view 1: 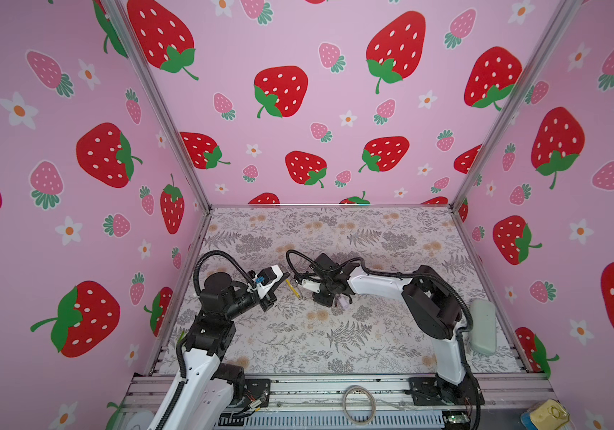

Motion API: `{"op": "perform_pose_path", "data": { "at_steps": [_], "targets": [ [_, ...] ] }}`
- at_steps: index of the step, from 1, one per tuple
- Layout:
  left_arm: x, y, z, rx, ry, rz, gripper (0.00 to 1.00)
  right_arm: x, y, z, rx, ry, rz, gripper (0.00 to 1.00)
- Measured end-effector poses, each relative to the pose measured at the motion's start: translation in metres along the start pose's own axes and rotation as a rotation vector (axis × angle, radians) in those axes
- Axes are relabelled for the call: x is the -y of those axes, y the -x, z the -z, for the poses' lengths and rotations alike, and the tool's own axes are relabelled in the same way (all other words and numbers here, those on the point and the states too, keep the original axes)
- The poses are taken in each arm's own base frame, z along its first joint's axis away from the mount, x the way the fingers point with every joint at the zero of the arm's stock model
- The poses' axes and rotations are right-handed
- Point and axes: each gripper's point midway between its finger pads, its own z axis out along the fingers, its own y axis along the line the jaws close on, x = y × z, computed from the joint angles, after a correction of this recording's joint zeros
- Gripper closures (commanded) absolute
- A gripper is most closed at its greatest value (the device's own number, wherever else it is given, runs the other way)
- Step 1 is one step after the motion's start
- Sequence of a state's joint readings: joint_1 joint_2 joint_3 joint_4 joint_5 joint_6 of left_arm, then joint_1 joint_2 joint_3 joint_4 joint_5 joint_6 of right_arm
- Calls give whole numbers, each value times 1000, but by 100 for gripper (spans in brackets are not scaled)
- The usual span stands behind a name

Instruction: Put the keys on the keyring

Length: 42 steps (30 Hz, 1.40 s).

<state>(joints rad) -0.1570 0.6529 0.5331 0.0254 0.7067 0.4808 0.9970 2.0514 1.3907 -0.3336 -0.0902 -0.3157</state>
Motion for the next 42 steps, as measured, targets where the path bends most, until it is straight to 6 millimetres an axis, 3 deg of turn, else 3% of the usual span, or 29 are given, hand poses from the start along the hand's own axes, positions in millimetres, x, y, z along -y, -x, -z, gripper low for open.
{"op": "perform_pose_path", "data": {
  "at_steps": [16, 26, 27, 30, 32, 42],
  "targets": [
    [0, 1, 1, 3, 2, -3, 100, -2, 4, 4, 16, 9, -4, 97],
    [1, 4, 3, 13, 7, -12, 100, 14, 31, 52, 174, 11, -57, 100],
    [1, 4, 3, 13, 7, -12, 100, 14, 33, 53, 182, 11, -57, 99],
    [1, 4, 3, 13, 7, -9, 100, 16, 32, 53, 182, 12, -68, 80],
    [1, 4, 3, 13, 7, -9, 100, 15, 28, 48, 166, 13, -78, 75],
    [-1, 3, 3, 7, 15, -7, 100, 3, 3, 10, 20, 17, -140, 71]
  ]
}}
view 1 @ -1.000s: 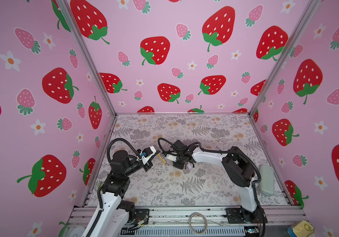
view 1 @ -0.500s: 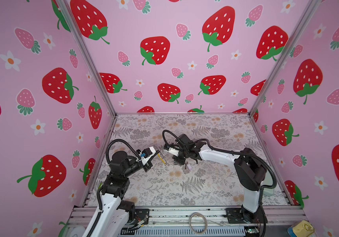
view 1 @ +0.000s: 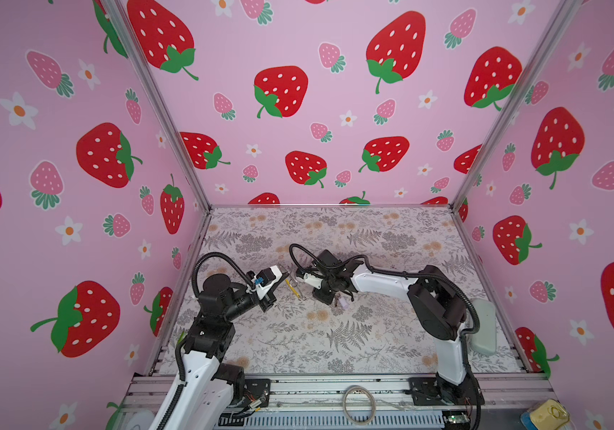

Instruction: Put the keys on the keyring

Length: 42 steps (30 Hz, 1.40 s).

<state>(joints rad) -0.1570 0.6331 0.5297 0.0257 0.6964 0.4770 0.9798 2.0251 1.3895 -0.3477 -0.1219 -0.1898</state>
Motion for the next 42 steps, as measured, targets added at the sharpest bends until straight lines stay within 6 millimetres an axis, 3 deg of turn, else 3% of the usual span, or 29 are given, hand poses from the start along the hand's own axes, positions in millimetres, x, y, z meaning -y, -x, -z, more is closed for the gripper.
{"op": "perform_pose_path", "data": {
  "at_steps": [11, 24, 42],
  "targets": [
    [1, -7, -1, -15, 1, 11, 100, 4, 11, -5, -6, -30, 3, 70],
    [1, -7, -1, -15, 1, 11, 100, 1, 1, -14, -56, -12, 0, 71],
    [1, -8, -1, -16, 1, 11, 100, -1, 3, -16, -65, -7, 18, 86]
  ]
}}
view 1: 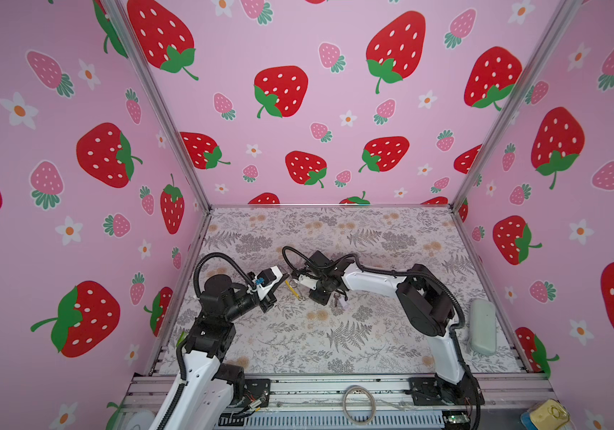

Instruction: Put the keys on the keyring

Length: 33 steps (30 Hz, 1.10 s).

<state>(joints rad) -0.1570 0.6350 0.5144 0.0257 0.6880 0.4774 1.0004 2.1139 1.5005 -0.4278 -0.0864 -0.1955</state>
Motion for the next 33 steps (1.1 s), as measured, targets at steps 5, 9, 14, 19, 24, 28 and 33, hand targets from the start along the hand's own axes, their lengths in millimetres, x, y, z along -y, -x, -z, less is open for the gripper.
{"op": "perform_pose_path", "data": {
  "at_steps": [5, 9, 14, 19, 24, 28, 33],
  "targets": [
    [0, 0, 0, 0, 0, 0, 100, 0, 1, 1, 3, 1, 8, 90],
    [0, 0, 0, 0, 0, 0, 100, -2, 1, 1, 8, 11, 9, 88],
    [0, 0, 0, 0, 0, 0, 100, -5, -1, 1, 10, 24, 11, 84],
    [0, 1, 0, 1, 1, -1, 100, -7, -5, 2, 7, 27, 11, 81],
    [0, 1, 1, 4, 2, -4, 100, -7, -9, 6, 3, 27, 9, 81],
    [0, 1, 1, 4, 2, -4, 100, -6, -10, 9, 6, 24, 9, 79],
    [0, 1, 1, 4, 2, -4, 100, -2, -10, 12, 10, 19, 6, 80]
  ]
}}
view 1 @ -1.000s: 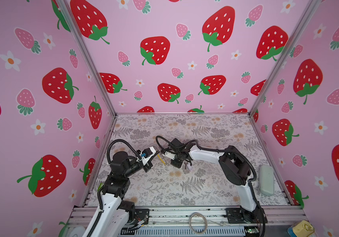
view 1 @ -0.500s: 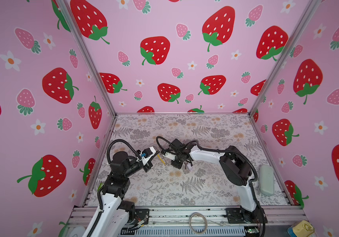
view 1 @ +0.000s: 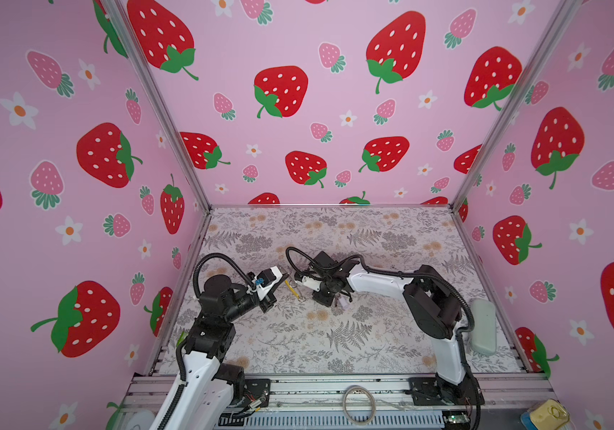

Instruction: Put the keys on the keyring

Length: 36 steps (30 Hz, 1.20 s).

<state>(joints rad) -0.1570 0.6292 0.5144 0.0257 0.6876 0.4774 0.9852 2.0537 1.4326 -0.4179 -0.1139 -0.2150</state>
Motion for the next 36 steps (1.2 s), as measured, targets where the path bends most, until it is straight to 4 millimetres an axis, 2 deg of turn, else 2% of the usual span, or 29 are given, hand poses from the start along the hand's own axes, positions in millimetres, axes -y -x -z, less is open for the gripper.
{"op": "perform_pose_path", "data": {
  "at_steps": [16, 36],
  "targets": [
    [0, -2, -1, -5, -3, 5, 100, 0, -10, -1, -17, 10, 16, 81],
    [0, -2, -1, -5, -4, 6, 100, -1, -11, 4, 4, 25, 25, 92]
  ]
}}
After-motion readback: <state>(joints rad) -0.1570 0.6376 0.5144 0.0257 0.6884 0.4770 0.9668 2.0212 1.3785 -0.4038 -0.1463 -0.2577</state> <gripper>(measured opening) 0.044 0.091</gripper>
